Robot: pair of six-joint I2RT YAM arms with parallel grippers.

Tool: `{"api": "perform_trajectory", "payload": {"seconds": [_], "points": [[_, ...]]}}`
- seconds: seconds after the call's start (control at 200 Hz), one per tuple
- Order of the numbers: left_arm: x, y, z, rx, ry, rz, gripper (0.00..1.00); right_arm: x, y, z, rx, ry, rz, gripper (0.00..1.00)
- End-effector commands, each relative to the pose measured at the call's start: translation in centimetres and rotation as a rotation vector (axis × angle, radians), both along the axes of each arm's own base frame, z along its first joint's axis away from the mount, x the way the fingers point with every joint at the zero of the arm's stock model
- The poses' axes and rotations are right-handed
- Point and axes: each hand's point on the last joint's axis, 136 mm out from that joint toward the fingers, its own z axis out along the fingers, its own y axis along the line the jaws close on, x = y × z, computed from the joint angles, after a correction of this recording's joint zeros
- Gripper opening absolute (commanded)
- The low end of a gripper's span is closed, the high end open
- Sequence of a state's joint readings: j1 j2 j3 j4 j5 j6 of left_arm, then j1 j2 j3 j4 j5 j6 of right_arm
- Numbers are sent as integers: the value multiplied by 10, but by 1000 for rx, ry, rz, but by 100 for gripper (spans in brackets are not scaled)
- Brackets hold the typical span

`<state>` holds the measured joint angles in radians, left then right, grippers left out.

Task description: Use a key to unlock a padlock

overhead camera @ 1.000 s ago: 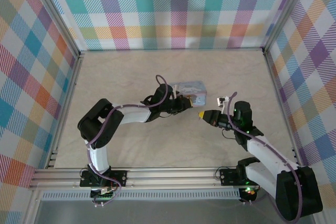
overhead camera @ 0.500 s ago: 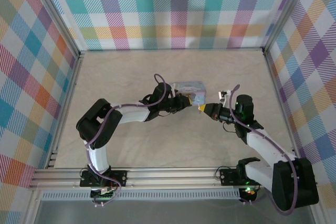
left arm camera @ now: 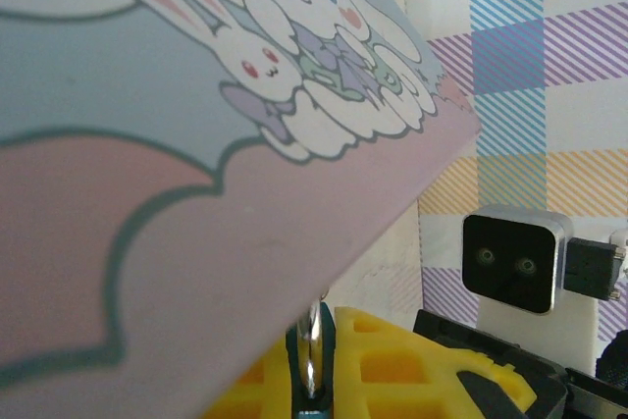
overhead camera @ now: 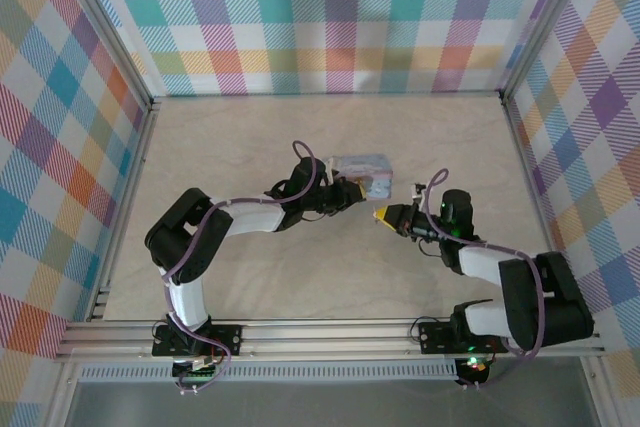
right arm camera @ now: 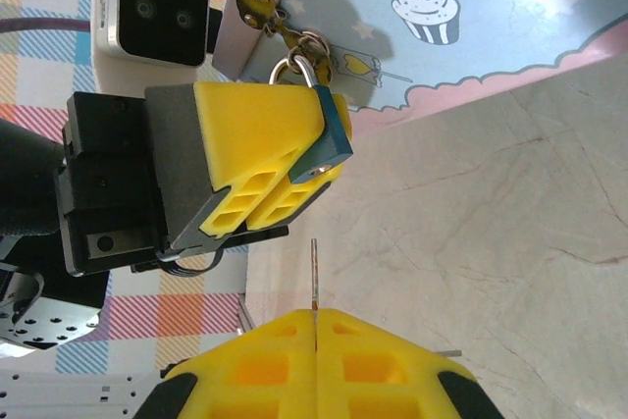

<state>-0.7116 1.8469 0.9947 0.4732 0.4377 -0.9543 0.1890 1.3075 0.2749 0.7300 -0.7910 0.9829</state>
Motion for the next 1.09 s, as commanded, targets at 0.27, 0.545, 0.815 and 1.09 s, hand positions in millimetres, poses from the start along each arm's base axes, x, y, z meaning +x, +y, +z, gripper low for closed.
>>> {"api": "perform_trajectory", "payload": {"seconds": [0.27, 0.545, 0.815, 1.09], "points": [[1, -2, 30, -96, -50, -9, 7, 13, 9, 7, 177, 19, 19, 0], [0, -1, 30, -103, -46, -16, 7, 16, 16, -1, 194, 17, 34, 0], [0, -1, 30, -110, -44, -18, 7, 16, 21, 4, 198, 0, 62, 0], [1, -2, 31, -123, -43, -19, 7, 14, 26, 2, 194, -3, 84, 0]]}}
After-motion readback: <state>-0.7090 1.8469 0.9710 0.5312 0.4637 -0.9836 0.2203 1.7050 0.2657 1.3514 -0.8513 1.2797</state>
